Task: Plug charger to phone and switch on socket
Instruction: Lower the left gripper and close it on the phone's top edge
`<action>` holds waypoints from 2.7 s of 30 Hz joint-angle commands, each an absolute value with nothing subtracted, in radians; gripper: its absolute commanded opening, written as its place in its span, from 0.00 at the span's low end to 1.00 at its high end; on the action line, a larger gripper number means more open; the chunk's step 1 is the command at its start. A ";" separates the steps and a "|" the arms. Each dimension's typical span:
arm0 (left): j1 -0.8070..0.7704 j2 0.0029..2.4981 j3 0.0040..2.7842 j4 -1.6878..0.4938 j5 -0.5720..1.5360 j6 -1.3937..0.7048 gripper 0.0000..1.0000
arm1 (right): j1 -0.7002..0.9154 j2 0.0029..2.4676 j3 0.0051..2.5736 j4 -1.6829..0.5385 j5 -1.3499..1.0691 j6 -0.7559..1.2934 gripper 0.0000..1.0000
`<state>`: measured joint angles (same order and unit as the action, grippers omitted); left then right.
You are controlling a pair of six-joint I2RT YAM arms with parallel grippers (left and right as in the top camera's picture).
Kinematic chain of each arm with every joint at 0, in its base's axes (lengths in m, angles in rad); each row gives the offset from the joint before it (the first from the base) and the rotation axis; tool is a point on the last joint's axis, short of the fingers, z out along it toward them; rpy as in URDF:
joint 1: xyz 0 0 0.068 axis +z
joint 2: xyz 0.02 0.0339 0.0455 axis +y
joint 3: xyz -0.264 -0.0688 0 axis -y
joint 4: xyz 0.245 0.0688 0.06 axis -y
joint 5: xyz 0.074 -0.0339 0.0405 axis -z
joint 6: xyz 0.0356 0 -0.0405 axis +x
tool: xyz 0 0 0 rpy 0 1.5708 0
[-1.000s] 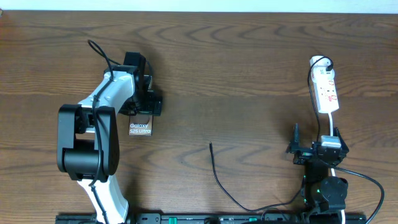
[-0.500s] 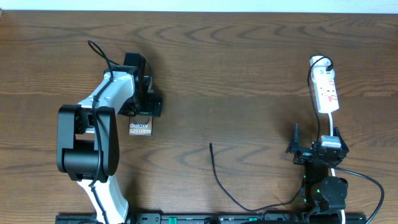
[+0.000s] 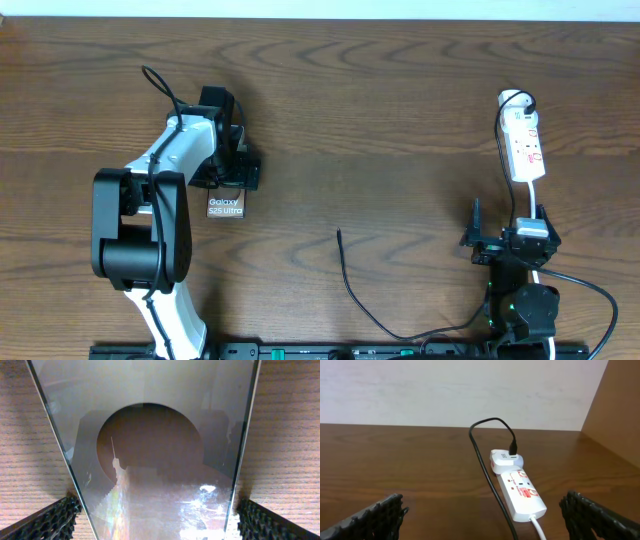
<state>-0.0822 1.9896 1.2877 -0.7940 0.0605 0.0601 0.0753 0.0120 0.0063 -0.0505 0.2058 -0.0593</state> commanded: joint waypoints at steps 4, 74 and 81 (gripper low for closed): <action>-0.079 1.998 1.258 -0.779 0.052 0.072 1.00 | 0.082 0.007 0.006 -0.056 0.204 -0.068 0.99; -0.079 1.998 1.231 -0.764 0.052 0.104 0.76 | 0.082 0.007 0.006 -0.056 0.204 -0.068 0.99; -0.079 1.998 1.231 -0.764 0.052 0.104 0.76 | 0.082 0.007 0.006 -0.056 0.204 -0.068 0.99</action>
<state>-0.0822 1.9762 1.2663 -0.7612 0.0566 0.0872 0.0753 0.0120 0.0063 -0.0505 0.2058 -0.0593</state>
